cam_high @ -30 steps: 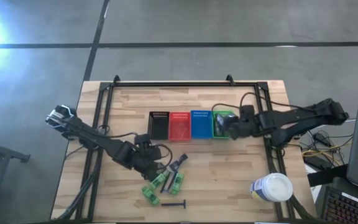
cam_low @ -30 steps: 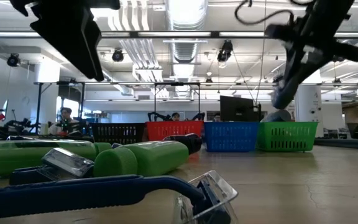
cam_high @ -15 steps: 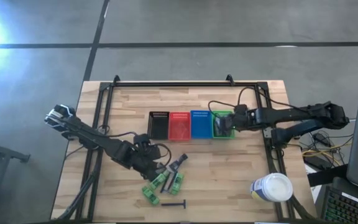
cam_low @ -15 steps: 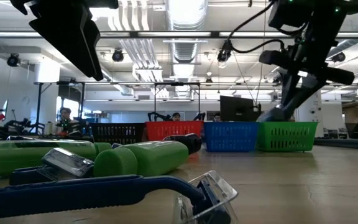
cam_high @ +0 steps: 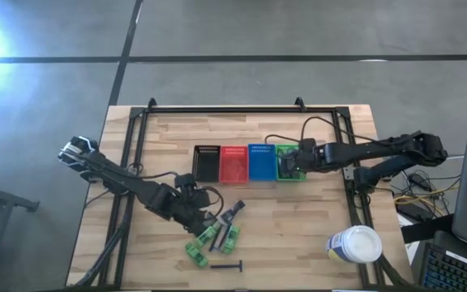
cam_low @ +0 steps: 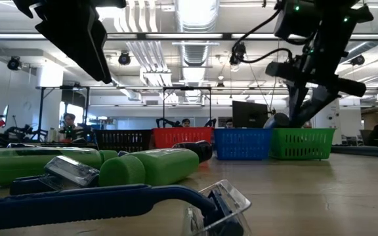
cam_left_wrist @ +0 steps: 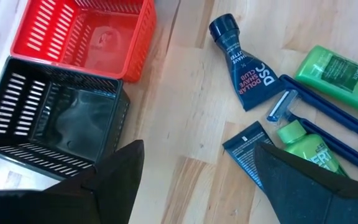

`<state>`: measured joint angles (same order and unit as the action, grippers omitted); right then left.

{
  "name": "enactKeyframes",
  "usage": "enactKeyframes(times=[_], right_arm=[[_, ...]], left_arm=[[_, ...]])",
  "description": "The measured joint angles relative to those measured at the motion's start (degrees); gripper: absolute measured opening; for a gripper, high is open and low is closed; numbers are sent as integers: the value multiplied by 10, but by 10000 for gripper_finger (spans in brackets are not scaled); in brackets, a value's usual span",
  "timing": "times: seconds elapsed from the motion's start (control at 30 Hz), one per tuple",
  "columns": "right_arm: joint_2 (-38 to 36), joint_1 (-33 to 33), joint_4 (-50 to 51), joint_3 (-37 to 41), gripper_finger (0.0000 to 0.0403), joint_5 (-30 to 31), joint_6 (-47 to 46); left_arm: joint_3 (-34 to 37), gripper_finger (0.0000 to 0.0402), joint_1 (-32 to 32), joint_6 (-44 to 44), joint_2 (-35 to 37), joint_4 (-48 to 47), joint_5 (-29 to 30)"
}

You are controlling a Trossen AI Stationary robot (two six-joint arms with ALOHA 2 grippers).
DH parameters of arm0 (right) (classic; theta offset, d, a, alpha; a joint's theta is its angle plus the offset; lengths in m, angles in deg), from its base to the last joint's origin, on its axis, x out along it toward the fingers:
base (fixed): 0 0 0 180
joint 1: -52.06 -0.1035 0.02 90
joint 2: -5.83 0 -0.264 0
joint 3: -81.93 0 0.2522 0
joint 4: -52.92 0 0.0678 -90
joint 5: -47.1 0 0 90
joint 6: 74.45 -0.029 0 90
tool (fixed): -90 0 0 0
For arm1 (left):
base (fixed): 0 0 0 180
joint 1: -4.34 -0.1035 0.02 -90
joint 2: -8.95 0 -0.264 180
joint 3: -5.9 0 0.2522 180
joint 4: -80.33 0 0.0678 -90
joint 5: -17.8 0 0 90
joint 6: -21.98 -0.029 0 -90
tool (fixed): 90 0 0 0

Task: Pick & Place Travel size toiletries
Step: Put the black deodorant into the green basket, then put the blue shaving cream into the black basket

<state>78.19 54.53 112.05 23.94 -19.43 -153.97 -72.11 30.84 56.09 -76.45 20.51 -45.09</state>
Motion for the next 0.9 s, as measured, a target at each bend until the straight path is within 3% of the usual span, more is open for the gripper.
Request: enactKeyframes(times=[0.17,0.47,0.67,0.9], right_arm=[[22,-10,4,-4,211,-5,10],[11,-26,15,-15,308,-13,14],[5,-70,28,-47,344,-12,4],[5,-123,29,-61,363,-15,-41]], left_arm=[[9,305,0,0,0,1,-9],[28,305,0,-17,0,15,-120],[51,305,0,11,0,39,-176],[109,305,0,112,-5,172,-191]])
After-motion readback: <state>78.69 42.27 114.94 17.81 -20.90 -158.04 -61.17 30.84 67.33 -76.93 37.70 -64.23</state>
